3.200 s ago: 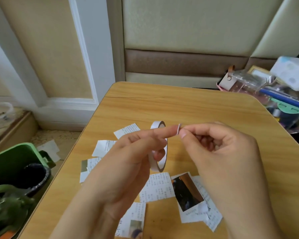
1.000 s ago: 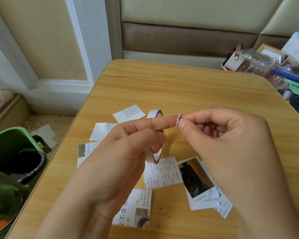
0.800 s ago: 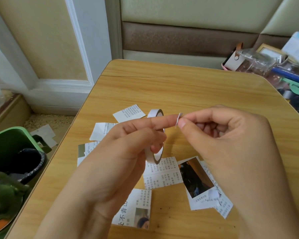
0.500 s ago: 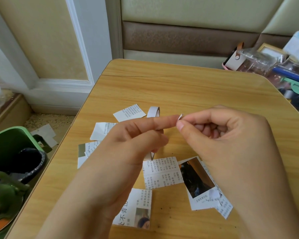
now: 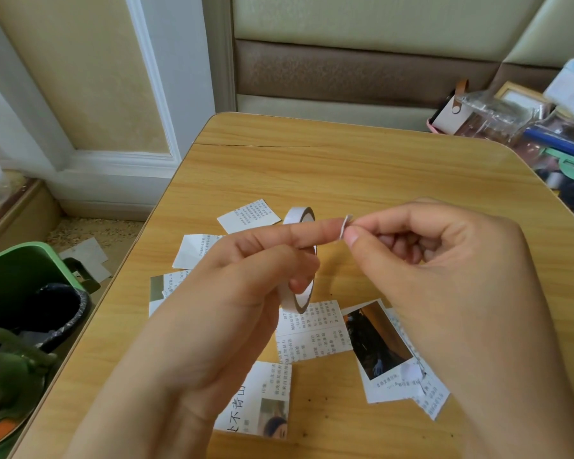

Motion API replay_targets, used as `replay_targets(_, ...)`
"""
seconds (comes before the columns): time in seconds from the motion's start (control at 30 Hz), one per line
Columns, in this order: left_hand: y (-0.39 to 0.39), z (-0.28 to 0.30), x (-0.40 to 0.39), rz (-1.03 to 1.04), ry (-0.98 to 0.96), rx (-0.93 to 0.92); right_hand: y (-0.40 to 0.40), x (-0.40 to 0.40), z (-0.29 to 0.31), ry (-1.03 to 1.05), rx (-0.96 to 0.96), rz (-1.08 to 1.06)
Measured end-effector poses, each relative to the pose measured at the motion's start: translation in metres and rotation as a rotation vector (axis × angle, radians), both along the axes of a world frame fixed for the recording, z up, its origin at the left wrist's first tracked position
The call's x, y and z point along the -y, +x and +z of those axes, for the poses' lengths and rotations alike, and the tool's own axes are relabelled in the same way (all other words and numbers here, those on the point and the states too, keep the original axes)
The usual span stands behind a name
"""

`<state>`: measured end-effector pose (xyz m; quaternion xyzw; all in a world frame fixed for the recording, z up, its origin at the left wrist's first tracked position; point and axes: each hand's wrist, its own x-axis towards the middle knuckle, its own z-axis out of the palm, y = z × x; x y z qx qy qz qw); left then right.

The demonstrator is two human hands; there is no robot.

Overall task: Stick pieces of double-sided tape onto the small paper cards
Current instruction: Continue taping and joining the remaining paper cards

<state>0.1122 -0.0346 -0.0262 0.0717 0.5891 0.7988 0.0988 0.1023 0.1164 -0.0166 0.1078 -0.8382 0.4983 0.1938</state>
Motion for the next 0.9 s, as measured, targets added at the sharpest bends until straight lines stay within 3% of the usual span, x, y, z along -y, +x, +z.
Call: replay_targets(0.9,-0.0029,-0.0074,0.0028,-0.026,0.006,-0.008,-0.0011,-0.0015,-0.001,0.063,-0.057,0.021)
